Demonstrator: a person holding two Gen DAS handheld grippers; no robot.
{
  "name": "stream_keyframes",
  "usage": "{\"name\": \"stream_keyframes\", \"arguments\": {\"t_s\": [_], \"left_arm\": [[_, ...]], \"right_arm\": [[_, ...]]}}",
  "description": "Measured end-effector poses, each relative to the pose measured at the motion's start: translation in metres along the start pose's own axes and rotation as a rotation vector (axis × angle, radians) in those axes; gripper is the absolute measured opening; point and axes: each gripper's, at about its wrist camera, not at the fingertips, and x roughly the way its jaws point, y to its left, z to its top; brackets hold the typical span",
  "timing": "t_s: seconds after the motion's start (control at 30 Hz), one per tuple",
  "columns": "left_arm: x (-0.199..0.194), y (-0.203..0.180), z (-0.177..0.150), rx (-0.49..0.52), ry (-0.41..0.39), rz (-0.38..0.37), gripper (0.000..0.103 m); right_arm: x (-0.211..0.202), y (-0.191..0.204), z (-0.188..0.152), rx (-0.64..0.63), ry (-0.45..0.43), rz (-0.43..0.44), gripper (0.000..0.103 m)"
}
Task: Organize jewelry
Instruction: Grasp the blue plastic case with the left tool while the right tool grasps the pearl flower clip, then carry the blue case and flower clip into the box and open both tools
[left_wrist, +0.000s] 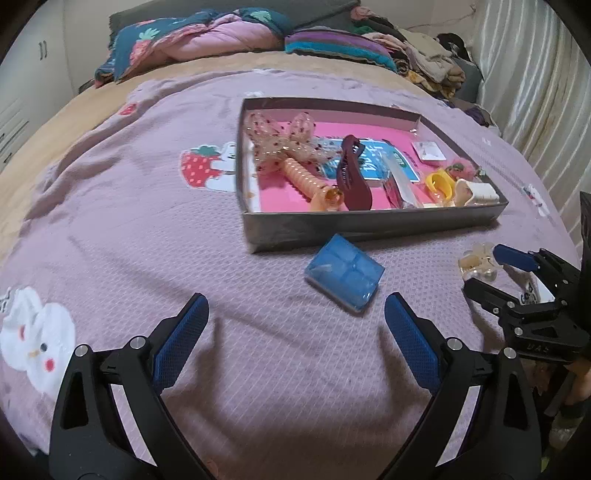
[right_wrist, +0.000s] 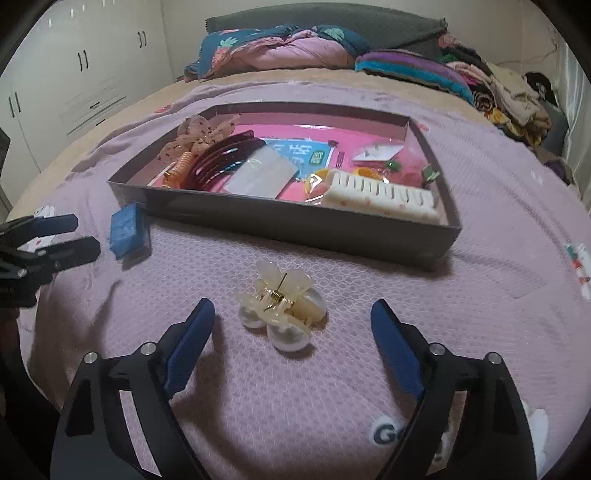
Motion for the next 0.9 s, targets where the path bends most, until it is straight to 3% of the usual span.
{"name": "stream_keyframes", "arguments": {"t_s": [0.23,0.33,0.43,0.5,0.67,0.9], "left_arm": [[0.016,-0.012,0.01,0.034,0.004,-0.02,0.089],[0.022,-0.018,0.013,0.046,0.011,-0.033,0.085],[0.03,-0.023,0.013,0.051,0.035,-0.053,0.065],[0.033,-0.026,0.012,0.065,0.045,-0.045,0.046],[0.025,-0.022,0.01,0.054,0.048,-0.061,0.045],[-0.009,-0.004,0.009,0.002,-0.012,-0.066,0.045]], "right_arm": [[0.006,-0.004,0.002,0.011,-0.001,0.047,0.048],[0.004,-0.005,0.001,0.021,-0.001,0.066,0.048],[0.0,-0.007,-0.001,0.038,-0.003,0.086,0.048],[-0.005,-0.01,-0.001,0.061,-0.008,0.1,0.048],[-0.017,-0.014,-0.001,0.089,-0.026,0.115,0.048],[-0.041,0.0,0.004,0.054,-0.078,0.148,0.048]]}}
